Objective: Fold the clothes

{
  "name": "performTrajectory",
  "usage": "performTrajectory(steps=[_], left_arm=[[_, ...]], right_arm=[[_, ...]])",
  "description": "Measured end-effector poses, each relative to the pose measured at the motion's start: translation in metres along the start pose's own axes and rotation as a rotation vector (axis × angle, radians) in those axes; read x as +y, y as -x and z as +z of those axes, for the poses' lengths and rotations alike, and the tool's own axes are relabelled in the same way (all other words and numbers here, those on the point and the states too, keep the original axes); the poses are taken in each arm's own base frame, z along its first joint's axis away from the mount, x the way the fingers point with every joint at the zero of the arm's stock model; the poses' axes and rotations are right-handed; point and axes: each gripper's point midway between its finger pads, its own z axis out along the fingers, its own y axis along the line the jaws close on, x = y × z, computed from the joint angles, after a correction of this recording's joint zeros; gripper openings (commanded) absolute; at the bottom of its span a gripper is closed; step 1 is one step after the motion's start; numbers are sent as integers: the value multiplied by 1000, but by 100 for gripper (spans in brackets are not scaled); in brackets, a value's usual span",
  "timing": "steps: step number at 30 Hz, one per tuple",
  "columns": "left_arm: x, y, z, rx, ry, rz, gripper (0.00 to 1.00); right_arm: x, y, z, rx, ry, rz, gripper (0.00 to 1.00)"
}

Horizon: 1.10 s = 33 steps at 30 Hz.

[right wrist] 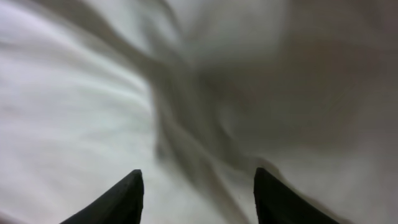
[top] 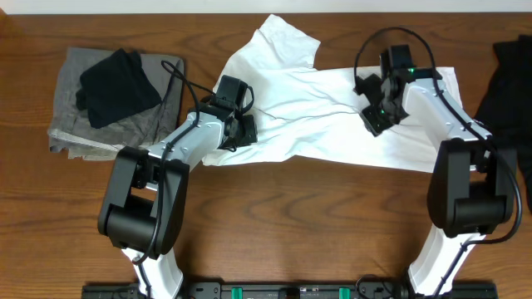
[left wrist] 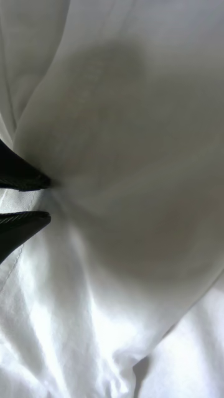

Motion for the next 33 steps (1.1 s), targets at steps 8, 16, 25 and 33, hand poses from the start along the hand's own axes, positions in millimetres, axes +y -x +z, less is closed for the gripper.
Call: performTrajectory(steps=[8,16,25,33], left_arm=[[0,0,0,0,0,0,16],[0,0,0,0,0,0,16],[0,0,0,0,0,0,16],[0,0,0,0,0,0,16]], right_arm=[[-23,-5,11,-33,-47,47,57],[-41,-4,12,-70,-75,85,61],[-65,8,10,-149,-131,122,66],[-93,34,0,-283,-210,180,74]])
